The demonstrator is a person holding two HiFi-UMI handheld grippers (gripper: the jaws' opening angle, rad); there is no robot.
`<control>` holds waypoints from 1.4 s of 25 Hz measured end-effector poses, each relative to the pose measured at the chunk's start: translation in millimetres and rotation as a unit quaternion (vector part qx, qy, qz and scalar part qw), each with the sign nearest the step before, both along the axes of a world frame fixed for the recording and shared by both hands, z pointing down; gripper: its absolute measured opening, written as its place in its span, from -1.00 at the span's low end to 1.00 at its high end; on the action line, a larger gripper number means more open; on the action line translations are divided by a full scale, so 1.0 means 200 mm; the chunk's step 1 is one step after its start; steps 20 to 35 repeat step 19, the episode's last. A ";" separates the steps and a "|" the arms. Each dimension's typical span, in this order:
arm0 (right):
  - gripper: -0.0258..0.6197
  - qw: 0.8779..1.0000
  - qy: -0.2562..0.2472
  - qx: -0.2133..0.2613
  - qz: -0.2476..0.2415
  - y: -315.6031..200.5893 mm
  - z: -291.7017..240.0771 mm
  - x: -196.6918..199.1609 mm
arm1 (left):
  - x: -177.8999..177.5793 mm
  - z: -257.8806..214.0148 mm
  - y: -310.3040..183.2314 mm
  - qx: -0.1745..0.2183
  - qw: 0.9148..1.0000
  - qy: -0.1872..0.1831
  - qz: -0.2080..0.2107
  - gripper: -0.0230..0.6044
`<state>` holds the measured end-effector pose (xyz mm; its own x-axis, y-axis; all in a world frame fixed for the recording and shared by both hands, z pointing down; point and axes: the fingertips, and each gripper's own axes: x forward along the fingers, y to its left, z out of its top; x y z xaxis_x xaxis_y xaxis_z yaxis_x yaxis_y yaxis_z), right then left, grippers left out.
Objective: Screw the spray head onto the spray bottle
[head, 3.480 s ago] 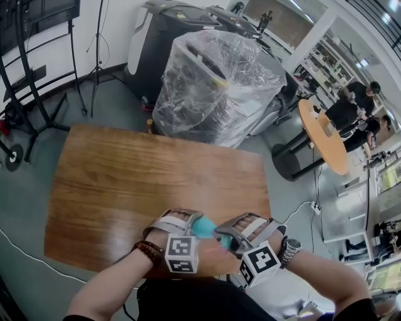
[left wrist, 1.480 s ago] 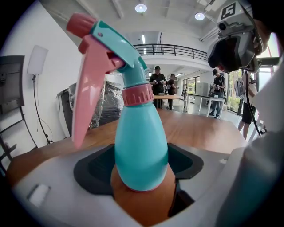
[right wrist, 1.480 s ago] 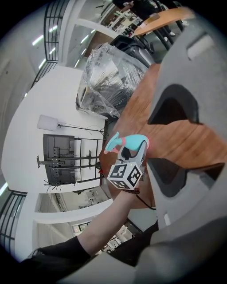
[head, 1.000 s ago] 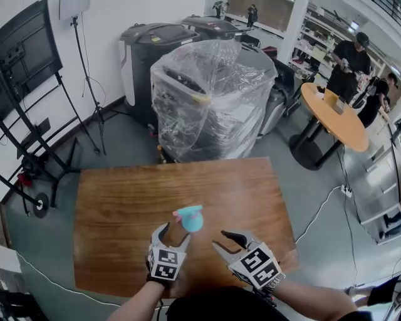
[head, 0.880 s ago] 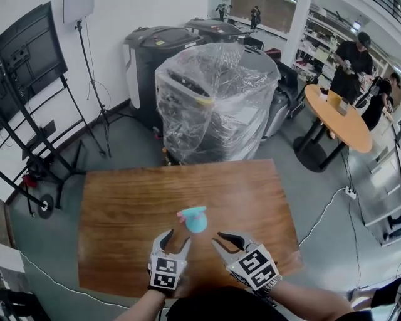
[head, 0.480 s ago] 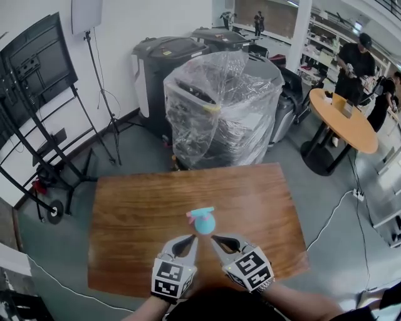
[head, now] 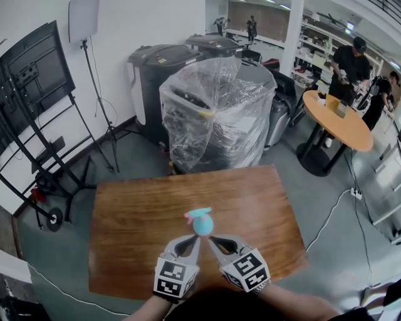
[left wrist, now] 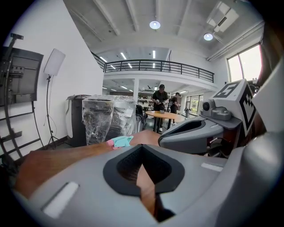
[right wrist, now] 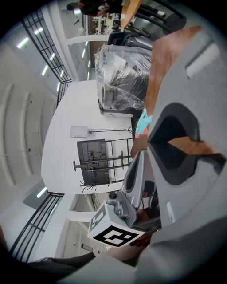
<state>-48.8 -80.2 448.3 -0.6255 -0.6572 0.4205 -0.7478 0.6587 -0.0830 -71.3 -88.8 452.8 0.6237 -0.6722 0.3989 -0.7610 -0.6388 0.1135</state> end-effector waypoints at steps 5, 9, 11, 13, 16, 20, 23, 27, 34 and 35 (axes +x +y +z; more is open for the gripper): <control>-0.95 1.000 0.003 0.000 0.004 0.01 0.00 0.00 | 0.01 0.00 0.01 0.001 1.000 0.004 0.000 -0.88; -0.95 1.000 0.006 -0.001 0.005 0.01 0.00 0.01 | 0.02 0.00 0.02 0.002 1.000 0.007 0.001 -0.88; -0.95 1.000 0.006 -0.002 0.005 0.01 -0.01 0.02 | 0.03 0.00 0.02 0.001 1.000 0.008 0.000 -0.88; -0.95 1.000 0.006 -0.003 0.006 0.01 -0.01 0.02 | 0.03 0.01 0.02 -0.001 1.000 0.008 0.000 -0.88; -0.95 1.000 0.006 -0.004 0.007 0.01 0.00 0.02 | 0.04 0.01 0.01 0.001 1.000 0.012 0.000 -0.88; -0.95 1.000 0.008 -0.005 0.007 0.01 0.01 0.03 | 0.05 0.01 0.01 0.000 1.000 0.012 0.000 -0.88; -0.95 1.000 0.008 -0.005 0.007 0.01 0.01 0.03 | 0.05 0.01 0.01 0.000 1.000 0.012 0.000 -0.88; -0.95 1.000 0.008 -0.005 0.007 0.01 0.01 0.03 | 0.05 0.01 0.01 0.000 1.000 0.012 0.000 -0.88; -0.95 1.000 0.008 -0.005 0.007 0.01 0.01 0.03 | 0.05 0.01 0.01 0.000 1.000 0.012 0.000 -0.88; -0.95 1.000 0.008 -0.005 0.007 0.01 0.01 0.03 | 0.05 0.01 0.01 0.000 1.000 0.012 0.000 -0.88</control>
